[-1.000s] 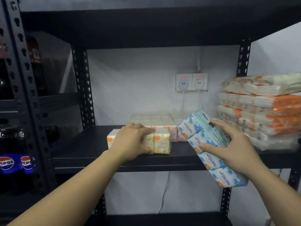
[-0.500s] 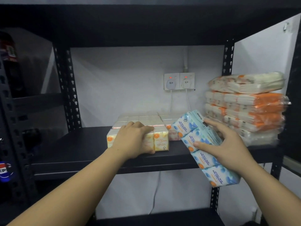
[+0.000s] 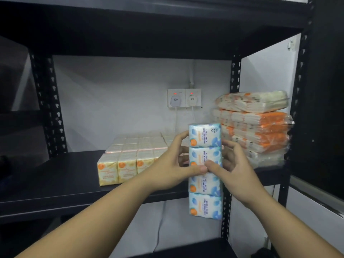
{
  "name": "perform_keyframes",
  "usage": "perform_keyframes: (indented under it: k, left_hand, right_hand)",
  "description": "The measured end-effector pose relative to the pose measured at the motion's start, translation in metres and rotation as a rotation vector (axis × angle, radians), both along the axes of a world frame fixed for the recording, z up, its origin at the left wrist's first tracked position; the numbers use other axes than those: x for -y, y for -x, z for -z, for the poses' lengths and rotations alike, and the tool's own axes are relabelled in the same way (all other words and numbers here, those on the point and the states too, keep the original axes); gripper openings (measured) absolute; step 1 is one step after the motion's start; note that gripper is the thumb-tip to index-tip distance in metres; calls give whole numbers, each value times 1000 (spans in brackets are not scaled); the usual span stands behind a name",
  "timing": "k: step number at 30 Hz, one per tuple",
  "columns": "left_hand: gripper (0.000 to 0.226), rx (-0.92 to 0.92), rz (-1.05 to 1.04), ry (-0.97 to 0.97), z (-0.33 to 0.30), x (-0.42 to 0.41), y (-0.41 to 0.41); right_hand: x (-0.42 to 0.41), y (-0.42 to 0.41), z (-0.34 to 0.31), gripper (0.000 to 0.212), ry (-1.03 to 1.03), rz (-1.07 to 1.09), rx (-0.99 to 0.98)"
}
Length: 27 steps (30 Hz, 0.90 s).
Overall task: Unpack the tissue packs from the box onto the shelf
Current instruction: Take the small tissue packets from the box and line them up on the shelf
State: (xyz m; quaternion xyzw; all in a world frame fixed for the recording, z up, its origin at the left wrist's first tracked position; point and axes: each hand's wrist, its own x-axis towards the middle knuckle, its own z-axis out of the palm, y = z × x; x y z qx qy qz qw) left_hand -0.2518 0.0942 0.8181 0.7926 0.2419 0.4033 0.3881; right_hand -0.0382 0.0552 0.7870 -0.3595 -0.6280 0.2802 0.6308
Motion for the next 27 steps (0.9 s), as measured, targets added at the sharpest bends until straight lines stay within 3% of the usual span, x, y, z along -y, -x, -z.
perform_keyframes:
  k: [4, 8, 11, 14, 17, 20, 22, 27]
  left_hand:
    - [83, 94, -44, -31, -2, -2, -11]
    - [84, 47, -8, -87, -19, -7, -20]
    - [95, -35, -35, -123, -25, -15, -22]
    - [92, -185, -57, -83, -18, -23, -15]
    - [74, -164, -60, -78, -14, -29, -13]
    - [65, -192, -113, -193, -28, -33, -19]
    - [62, -226, -134, -236, -40, -37, -23]
    - [55, -432, -196, -326, -57, -52, -32]
  right_hand:
    - [4, -16, -15, 83, 3, -11, 62]
    - [7, -38, -58, 94, -13, 83, 144]
    - [7, -52, -81, 73, -27, 108, 217]
    - [4, -62, -77, 62, -5, 63, 48]
    - [5, -70, -71, 55, 69, 4, -53]
    - [5, -79, -72, 46, -21, 190, 203]
    - [4, -85, -72, 52, -94, 326, 371]
    - [-11, -89, -59, 103, -133, 533, 678]
